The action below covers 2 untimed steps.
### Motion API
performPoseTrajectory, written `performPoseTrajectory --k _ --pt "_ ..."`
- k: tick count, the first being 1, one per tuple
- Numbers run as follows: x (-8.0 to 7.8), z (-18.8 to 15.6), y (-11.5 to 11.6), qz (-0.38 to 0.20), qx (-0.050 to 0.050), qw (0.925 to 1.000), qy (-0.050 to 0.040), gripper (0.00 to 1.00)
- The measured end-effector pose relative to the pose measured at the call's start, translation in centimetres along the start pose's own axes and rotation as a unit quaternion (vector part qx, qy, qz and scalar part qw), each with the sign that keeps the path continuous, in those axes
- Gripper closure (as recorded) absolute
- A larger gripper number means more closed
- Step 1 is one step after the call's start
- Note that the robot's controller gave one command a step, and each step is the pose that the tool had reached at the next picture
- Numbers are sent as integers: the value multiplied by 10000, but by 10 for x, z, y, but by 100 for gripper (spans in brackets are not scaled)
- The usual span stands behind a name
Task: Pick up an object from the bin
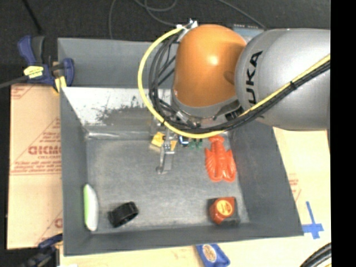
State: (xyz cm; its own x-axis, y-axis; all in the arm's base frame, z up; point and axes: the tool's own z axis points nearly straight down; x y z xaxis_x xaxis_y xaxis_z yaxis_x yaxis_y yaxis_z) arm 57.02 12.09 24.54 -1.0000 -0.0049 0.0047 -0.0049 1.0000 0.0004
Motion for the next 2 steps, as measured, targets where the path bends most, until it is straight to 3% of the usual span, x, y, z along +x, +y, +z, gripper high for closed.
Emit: performPoseTrajectory --k 1,2 --pt "-1 -5 -1 18 -7 10000 -42 0" --pt "14 57 25 -547 2 9985 -54 0"
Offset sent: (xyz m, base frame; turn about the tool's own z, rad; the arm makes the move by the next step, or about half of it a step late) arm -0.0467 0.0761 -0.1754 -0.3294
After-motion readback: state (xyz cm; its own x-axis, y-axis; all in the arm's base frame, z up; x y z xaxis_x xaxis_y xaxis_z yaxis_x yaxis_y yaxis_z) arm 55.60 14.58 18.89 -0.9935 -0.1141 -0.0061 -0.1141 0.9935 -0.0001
